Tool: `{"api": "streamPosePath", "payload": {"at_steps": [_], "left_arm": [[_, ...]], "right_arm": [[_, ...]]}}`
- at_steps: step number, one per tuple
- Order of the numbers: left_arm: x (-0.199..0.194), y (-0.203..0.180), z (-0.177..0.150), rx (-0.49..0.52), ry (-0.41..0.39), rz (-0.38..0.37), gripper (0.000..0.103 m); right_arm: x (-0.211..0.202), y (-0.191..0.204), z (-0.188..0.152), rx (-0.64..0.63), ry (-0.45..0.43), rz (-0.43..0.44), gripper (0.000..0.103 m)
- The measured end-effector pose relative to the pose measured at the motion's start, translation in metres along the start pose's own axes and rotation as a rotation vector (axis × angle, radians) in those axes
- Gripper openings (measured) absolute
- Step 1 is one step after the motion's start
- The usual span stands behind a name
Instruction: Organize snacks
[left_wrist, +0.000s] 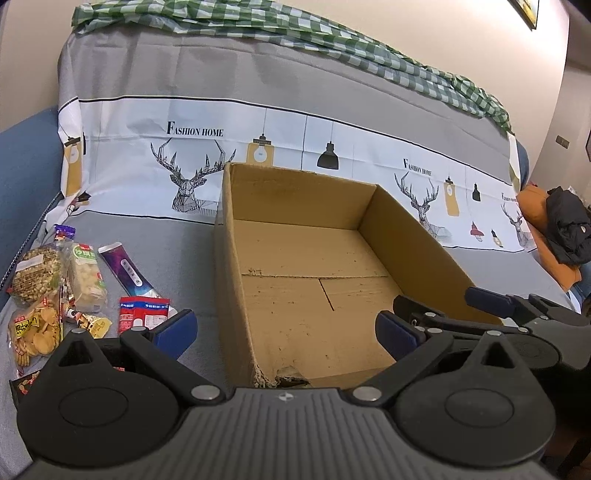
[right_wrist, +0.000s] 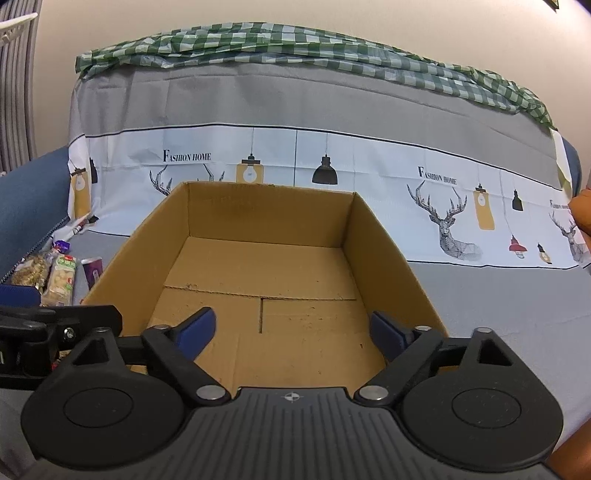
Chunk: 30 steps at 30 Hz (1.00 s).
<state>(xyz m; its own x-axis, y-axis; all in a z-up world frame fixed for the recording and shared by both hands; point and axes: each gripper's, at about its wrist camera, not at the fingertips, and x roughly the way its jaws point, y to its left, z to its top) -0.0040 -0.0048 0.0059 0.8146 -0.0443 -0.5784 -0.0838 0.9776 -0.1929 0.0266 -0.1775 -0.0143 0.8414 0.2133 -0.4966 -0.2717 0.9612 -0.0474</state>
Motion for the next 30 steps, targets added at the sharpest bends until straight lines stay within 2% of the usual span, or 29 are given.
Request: {"api": "streamPosePath", "payload": {"at_steps": [2,13,14,18,20,21,23,24,28,30], "left_arm": [[0.000,0.001,0.000,0.000,-0.002,-0.003,0.102],[-0.003,0.001,0.001,0.007,-0.015,-0.010,0.101],[-0.004,0.001,0.002,0.006,-0.018,-0.010,0.100],[-0.008,0.009,0.003,-0.008,-0.025,-0.003,0.095],[-0.012,0.015,0.004,-0.014,-0.026,-0.008,0.085],[-0.014,0.019,0.006,-0.018,-0.020,-0.017,0.083],[-0.017,0.030,0.010,-0.026,0.010,-0.064,0.068],[-0.018,0.035,0.015,-0.015,0.034,-0.095,0.066],[-0.025,0.056,0.036,0.116,0.099,-0.188,0.063],[-0.028,0.070,0.042,0.213,0.124,-0.227,0.063]], "right_arm": [[-0.001,-0.001,0.000,-0.001,-0.006,0.007,0.083],[-0.002,-0.001,0.001,0.002,-0.012,0.013,0.079],[-0.002,0.000,0.001,0.006,0.003,0.013,0.079],[-0.003,0.006,0.004,0.018,-0.066,0.024,0.079],[-0.003,0.010,0.007,0.030,-0.068,0.037,0.079],[-0.003,0.014,0.009,0.028,-0.063,0.040,0.079],[-0.004,0.022,0.012,0.032,-0.060,0.056,0.079],[-0.005,0.026,0.014,0.040,-0.063,0.069,0.078],[-0.008,0.046,0.018,0.059,-0.084,0.115,0.074],[-0.009,0.059,0.021,0.063,-0.085,0.147,0.069]]}}
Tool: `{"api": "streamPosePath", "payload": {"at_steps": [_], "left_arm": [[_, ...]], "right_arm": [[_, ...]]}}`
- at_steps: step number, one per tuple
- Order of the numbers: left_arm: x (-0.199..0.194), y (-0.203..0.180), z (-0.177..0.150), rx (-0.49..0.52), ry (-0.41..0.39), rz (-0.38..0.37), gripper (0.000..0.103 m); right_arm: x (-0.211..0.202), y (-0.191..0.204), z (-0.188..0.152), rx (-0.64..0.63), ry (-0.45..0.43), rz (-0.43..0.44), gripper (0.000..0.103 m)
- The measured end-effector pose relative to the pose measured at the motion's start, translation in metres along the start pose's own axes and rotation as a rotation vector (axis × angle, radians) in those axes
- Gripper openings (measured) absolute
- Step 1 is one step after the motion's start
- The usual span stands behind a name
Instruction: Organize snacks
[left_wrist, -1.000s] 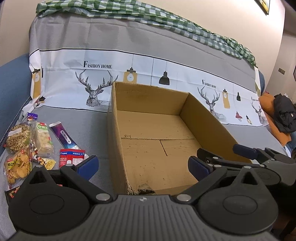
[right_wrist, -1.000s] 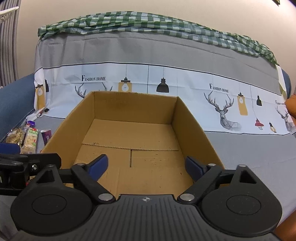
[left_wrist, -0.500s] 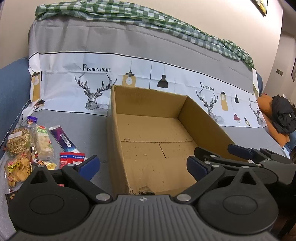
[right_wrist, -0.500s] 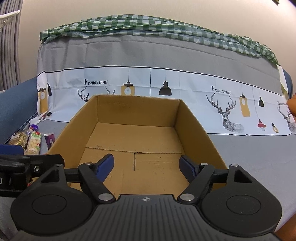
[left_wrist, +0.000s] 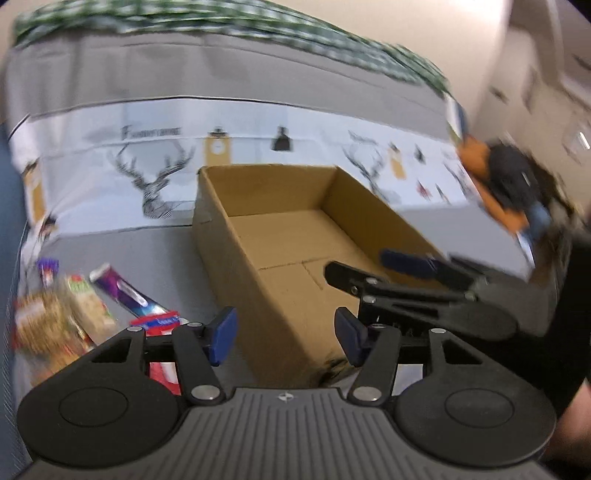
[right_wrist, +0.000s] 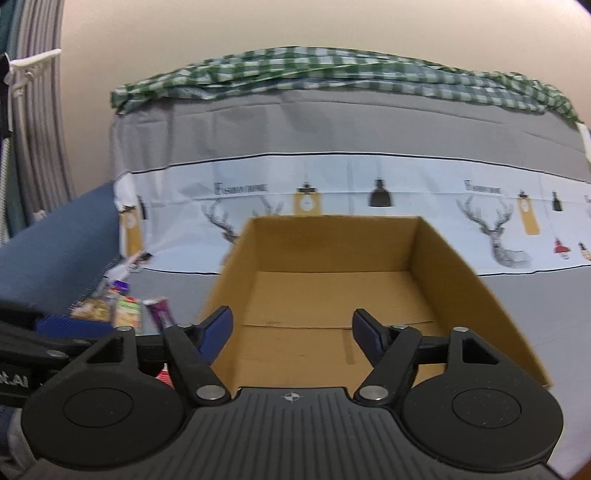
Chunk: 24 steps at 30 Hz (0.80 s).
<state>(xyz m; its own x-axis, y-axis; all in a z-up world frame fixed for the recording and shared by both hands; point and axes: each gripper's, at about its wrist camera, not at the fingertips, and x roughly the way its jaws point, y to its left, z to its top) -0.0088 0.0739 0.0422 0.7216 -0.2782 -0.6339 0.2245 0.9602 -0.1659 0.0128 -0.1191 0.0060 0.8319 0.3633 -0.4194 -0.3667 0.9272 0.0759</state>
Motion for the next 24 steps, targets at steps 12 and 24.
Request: {"api": "streamPosePath", "payload": {"at_steps": [12,24], "left_arm": [[0.010,0.121,-0.058,-0.138,0.175,0.117,0.051],[0.044,0.156,-0.077,-0.149,0.412,0.279,0.072]], "right_arm": [[0.005,0.081,-0.005,-0.053,0.048,0.267,0.047],[0.071,0.138,-0.053,-0.206,0.187,0.276,0.050]]}}
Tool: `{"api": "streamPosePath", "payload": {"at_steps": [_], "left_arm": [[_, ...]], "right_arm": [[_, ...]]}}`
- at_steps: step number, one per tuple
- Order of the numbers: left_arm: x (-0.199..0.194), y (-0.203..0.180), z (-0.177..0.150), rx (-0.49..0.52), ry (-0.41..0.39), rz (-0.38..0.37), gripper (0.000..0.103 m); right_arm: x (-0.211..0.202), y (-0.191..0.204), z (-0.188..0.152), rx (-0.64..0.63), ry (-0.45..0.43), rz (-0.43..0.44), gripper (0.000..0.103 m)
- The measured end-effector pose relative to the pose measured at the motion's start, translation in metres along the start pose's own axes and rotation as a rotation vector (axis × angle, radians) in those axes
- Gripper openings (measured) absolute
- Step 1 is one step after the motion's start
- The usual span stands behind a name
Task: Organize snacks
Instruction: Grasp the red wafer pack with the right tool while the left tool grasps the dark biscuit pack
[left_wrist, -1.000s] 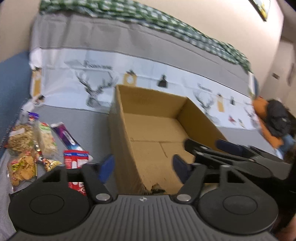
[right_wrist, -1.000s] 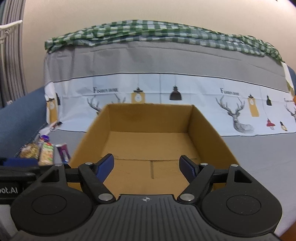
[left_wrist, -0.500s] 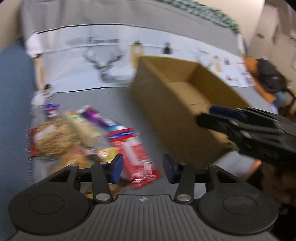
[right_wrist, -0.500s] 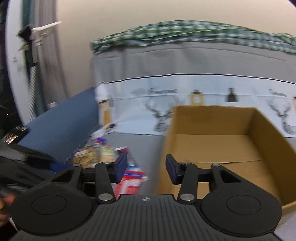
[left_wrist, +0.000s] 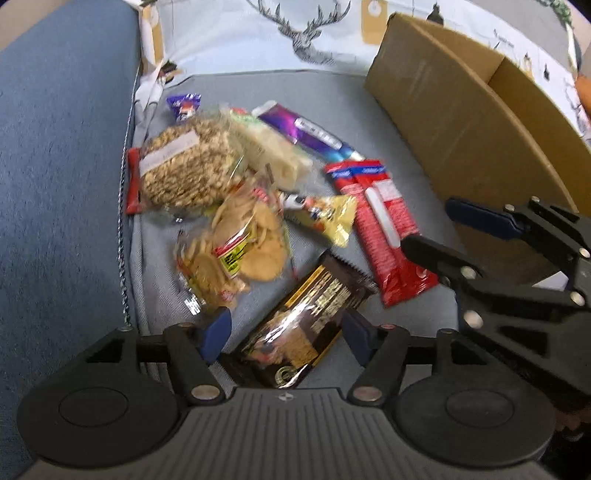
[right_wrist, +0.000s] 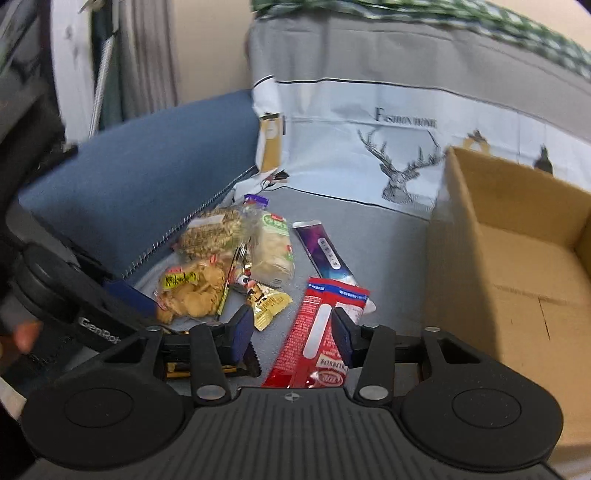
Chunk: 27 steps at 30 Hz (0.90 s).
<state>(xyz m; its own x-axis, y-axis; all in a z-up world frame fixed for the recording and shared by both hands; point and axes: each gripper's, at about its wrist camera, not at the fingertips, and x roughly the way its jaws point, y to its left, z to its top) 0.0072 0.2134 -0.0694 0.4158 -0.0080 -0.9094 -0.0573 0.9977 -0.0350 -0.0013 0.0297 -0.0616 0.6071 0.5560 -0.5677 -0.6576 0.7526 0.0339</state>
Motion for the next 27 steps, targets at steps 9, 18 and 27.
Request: {"api": "streamPosePath", "payload": {"at_steps": [9,18,27], "left_arm": [[0.009,-0.014,-0.004,0.057,0.050,-0.040,0.079],[0.021,-0.017,-0.004,0.088,0.088,-0.008,0.078],[0.020,-0.014,-0.003,0.056,0.078,0.016,0.055]], "right_arm": [[0.048,-0.008,-0.009,0.025,0.126,-0.069,0.062],[0.067,-0.015,-0.015,0.065,0.215,-0.064,0.070],[0.057,-0.016,-0.017,0.064,0.178,-0.020,0.047]]}}
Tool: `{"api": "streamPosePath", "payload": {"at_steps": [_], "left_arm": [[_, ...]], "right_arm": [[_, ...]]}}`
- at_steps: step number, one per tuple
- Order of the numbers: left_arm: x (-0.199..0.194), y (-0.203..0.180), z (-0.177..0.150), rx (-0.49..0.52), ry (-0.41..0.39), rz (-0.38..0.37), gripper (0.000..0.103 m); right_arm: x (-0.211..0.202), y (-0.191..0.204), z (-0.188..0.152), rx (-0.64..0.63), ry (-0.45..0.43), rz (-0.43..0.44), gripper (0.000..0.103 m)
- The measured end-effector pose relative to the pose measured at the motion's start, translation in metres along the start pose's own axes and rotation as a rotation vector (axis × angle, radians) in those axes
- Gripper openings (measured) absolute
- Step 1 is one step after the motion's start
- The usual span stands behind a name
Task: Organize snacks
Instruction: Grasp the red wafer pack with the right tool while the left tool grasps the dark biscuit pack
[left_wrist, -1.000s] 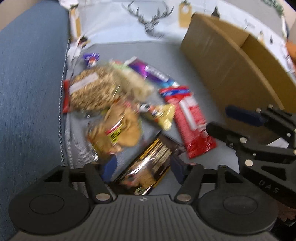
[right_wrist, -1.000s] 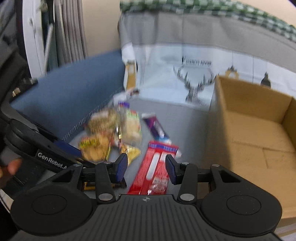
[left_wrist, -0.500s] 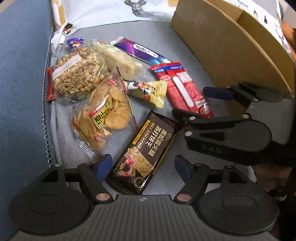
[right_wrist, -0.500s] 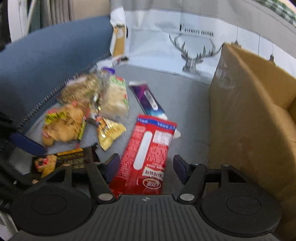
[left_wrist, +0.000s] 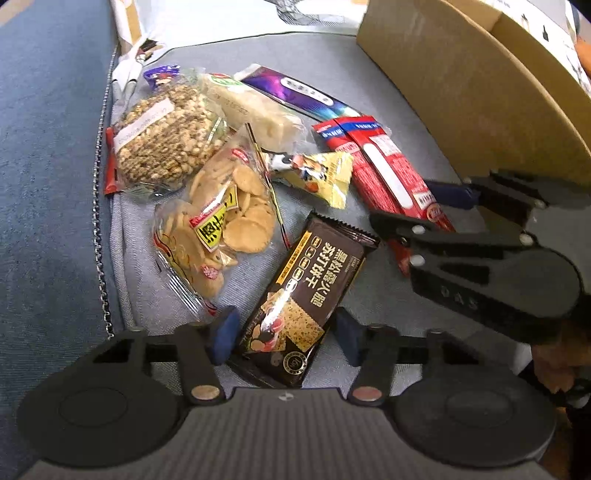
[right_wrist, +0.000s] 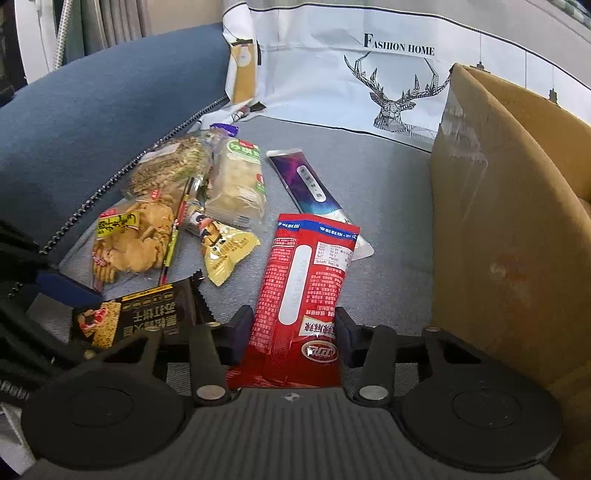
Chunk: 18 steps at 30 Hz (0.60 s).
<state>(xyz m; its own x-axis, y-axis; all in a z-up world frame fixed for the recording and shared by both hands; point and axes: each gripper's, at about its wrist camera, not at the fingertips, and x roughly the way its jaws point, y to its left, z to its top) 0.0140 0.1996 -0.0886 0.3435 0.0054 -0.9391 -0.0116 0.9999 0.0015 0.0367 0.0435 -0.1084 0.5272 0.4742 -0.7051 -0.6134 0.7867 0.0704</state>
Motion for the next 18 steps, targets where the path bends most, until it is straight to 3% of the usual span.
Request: {"api": "streamPosePath", "payload": {"at_steps": [3,9,18], "left_arm": [[-0.004,0.003,-0.001,-0.028,-0.012,-0.019,0.047],[-0.023,0.011,-0.003,-0.118,-0.080,-0.104,0.044],[-0.039,0.011,-0.003,-0.296,-0.102,-0.187,0.043]], "right_arm": [[-0.008,0.002,0.000,-0.008,-0.019,0.008,0.047],[-0.035,0.008,0.000,-0.046,-0.026,0.034,0.047],[-0.080,0.015,-0.013,-0.085,0.100,0.092,0.047]]}}
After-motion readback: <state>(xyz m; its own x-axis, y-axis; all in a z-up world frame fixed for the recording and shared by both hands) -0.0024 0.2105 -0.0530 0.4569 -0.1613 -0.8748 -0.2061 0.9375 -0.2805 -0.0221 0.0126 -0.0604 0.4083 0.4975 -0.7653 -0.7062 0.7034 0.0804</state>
